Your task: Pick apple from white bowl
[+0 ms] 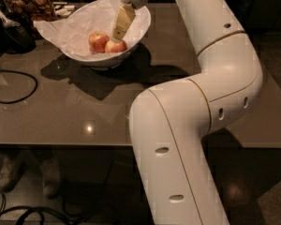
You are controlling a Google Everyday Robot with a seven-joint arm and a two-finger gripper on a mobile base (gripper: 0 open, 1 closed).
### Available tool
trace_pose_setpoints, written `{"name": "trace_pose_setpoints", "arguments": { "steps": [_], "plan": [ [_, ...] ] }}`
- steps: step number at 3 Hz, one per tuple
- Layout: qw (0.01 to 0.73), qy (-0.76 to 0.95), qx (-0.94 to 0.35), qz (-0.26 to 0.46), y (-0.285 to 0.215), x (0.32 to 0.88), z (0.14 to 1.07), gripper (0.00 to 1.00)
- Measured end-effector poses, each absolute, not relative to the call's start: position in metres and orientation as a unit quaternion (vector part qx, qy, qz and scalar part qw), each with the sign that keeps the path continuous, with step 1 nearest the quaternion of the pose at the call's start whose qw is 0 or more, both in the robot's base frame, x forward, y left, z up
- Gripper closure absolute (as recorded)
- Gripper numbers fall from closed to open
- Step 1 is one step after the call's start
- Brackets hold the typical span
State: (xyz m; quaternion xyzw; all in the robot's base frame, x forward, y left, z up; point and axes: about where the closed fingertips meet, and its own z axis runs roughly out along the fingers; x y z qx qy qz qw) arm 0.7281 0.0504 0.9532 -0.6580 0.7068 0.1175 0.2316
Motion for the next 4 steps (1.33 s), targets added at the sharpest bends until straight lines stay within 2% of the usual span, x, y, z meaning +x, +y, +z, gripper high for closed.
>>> {"name": "trace_pose_setpoints", "arguments": {
  "steps": [4],
  "plan": [
    [0.201,0.715,-0.66,0.112,0.059,0.736,0.924,0.23]
  ]
}}
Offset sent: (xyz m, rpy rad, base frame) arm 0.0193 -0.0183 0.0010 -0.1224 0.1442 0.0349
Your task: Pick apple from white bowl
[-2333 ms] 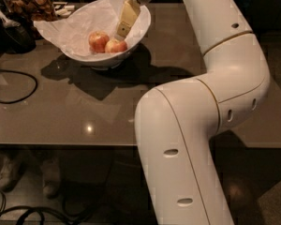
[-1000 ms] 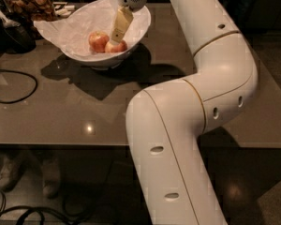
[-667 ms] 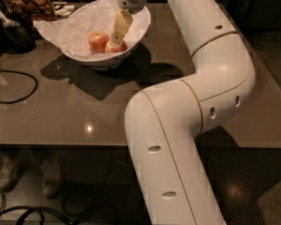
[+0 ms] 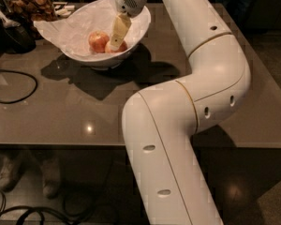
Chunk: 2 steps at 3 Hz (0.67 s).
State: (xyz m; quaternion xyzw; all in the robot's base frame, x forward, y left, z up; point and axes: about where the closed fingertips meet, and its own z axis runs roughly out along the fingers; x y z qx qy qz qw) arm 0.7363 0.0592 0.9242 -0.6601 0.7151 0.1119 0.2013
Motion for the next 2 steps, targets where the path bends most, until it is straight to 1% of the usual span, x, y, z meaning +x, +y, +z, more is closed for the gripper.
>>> {"name": "trace_pose_setpoints", "arguments": {
  "steps": [2],
  "plan": [
    [0.185,0.724,-0.655,0.117,0.0573,0.7396,0.9062,0.22]
  ]
}}
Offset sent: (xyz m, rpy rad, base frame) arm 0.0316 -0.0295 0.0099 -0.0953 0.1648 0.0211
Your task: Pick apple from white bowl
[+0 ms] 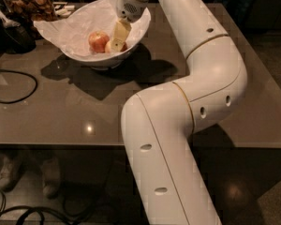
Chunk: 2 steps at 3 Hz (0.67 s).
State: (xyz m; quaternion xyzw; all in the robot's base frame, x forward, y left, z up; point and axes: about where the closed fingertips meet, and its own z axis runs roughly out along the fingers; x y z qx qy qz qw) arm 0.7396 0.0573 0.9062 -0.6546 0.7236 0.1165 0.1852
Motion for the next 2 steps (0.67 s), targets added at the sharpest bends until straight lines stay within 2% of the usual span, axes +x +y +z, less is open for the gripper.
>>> {"name": "trace_pose_setpoints", "arguments": {
  "steps": [2],
  "plan": [
    [0.172,0.73,-0.65,0.124,0.0563,0.7416,0.891,0.23]
  ]
}}
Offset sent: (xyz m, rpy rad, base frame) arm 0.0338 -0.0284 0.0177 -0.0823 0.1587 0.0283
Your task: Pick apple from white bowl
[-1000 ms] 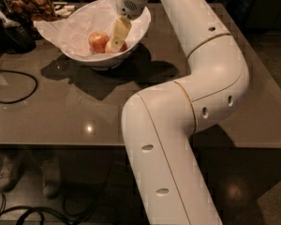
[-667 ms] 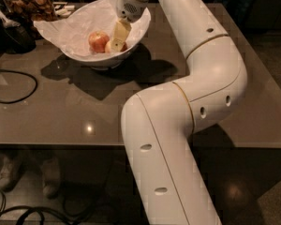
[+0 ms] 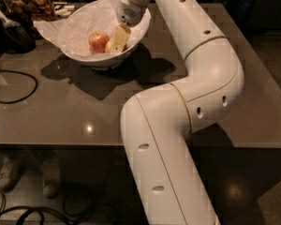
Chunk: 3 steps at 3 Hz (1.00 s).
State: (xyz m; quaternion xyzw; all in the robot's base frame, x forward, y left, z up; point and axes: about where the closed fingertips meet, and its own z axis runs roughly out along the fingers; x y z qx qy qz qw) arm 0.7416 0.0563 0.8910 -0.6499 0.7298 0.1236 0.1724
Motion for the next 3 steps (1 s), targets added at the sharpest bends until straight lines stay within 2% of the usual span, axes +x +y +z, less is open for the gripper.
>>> {"name": "trace_pose_setpoints", "arguments": {
  "steps": [3],
  "plan": [
    [0.156,0.733,-0.648,0.136,0.059,0.741,0.873,0.23]
  ]
}}
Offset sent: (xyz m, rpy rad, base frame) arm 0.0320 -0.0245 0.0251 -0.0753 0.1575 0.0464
